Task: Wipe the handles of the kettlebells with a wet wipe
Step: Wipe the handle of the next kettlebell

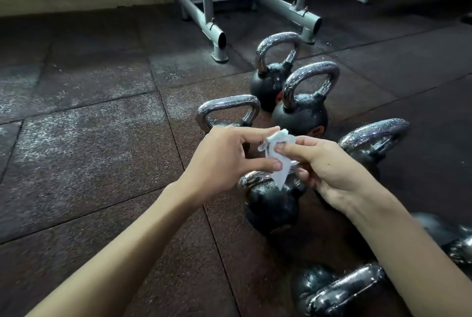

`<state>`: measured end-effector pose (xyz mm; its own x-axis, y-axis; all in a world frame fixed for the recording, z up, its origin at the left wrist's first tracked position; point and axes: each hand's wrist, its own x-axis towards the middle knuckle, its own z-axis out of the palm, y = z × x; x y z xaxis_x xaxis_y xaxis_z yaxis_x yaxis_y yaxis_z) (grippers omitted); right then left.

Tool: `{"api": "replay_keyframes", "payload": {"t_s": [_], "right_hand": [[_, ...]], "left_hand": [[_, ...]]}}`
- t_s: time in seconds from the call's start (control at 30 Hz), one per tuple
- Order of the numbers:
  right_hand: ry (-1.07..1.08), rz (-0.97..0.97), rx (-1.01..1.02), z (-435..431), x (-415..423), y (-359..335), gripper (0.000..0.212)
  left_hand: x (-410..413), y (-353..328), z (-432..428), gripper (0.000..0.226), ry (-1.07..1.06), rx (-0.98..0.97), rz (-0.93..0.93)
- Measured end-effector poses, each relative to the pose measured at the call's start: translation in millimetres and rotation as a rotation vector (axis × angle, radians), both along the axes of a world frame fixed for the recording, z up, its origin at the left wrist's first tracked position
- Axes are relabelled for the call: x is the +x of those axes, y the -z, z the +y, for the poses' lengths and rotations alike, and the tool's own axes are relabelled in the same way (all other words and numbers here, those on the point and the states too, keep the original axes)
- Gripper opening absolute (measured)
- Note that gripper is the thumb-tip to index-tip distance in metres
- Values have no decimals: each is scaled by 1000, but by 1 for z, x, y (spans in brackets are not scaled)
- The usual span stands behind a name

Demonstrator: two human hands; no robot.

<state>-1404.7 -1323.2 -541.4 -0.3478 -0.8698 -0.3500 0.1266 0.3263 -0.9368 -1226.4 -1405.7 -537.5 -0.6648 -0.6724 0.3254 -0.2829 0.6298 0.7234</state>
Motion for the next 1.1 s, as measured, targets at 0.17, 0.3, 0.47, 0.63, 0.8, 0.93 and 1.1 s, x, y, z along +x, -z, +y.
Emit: {"api": "replay_keyframes", "payload": {"t_s": [0.17,0.3,0.47,0.63,0.8,0.93,1.1], "right_hand": [[-108,102,-38,-6,10,-6,22],[-144,909,-174,1,-16,-4,23],[-559,1292,-149,-7,-31,17,51],[-414,1227,-184,-6,-30,25,46],[-315,1187,-161,-5,-30,24,43],[-301,1225,-163,-3,-34,29,37],[-265,1248,-141,-2,-35,33,45]], "left_hand": [[13,0,-3,26,-125,-79,-74],[39,14,-12,17,-208,-27,-143],[44,39,-9,5,-101,81,-161],[29,40,-4,17,-112,26,-128],[0,31,-12,23,-58,-186,-388],[-24,16,-20,21,-3,-205,-496],[7,24,-37,19,43,-90,-501]]}}
